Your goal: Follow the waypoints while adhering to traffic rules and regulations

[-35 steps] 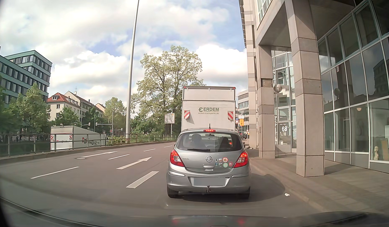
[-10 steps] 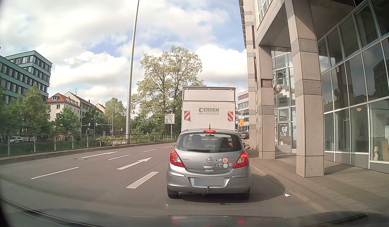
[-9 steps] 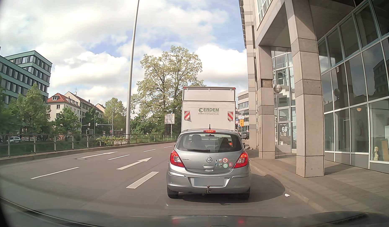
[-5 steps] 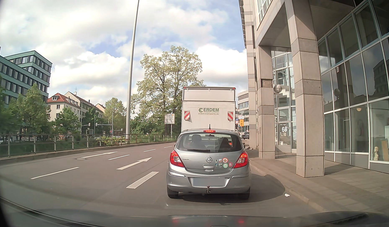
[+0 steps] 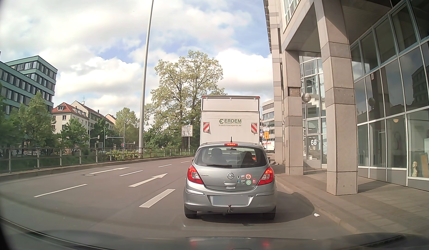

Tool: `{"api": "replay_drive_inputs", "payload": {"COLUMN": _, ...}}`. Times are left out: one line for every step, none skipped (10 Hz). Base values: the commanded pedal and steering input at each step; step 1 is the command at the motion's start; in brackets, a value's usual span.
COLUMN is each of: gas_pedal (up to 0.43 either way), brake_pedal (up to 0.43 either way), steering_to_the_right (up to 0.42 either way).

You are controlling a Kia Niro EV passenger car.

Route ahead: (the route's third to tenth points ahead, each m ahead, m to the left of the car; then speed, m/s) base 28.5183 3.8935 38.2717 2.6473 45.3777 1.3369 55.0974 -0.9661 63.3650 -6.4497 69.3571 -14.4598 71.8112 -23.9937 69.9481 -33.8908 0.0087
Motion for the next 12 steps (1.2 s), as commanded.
{"api": "replay_drive_inputs", "payload": {"gas_pedal": 0.0, "brake_pedal": 0.201, "steering_to_the_right": 0.012}}
{"api": "replay_drive_inputs", "payload": {"gas_pedal": 0.0, "brake_pedal": 0.195, "steering_to_the_right": 0.012}}
{"api": "replay_drive_inputs", "payload": {"gas_pedal": 0.0, "brake_pedal": 0.195, "steering_to_the_right": 0.012}}
{"api": "replay_drive_inputs", "payload": {"gas_pedal": 0.0, "brake_pedal": 0.201, "steering_to_the_right": 0.012}}
{"api": "replay_drive_inputs", "payload": {"gas_pedal": 0.0, "brake_pedal": 0.195, "steering_to_the_right": 0.015}}
{"api": "replay_drive_inputs", "payload": {"gas_pedal": 0.0, "brake_pedal": 0.195, "steering_to_the_right": 0.021}}
{"api": "replay_drive_inputs", "payload": {"gas_pedal": 0.0, "brake_pedal": 0.201, "steering_to_the_right": 0.027}}
{"api": "replay_drive_inputs", "payload": {"gas_pedal": 0.0, "brake_pedal": 0.201, "steering_to_the_right": 0.029}}
{"api": "replay_drive_inputs", "payload": {"gas_pedal": 0.0, "brake_pedal": 0.195, "steering_to_the_right": 0.029}}
{"api": "replay_drive_inputs", "payload": {"gas_pedal": 0.0, "brake_pedal": 0.189, "steering_to_the_right": 0.027}}
{"api": "replay_drive_inputs", "payload": {"gas_pedal": 0.0, "brake_pedal": 0.177, "steering_to_the_right": 0.021}}
{"api": "replay_drive_inputs", "payload": {"gas_pedal": 0.0, "brake_pedal": 0.177, "steering_to_the_right": 0.012}}
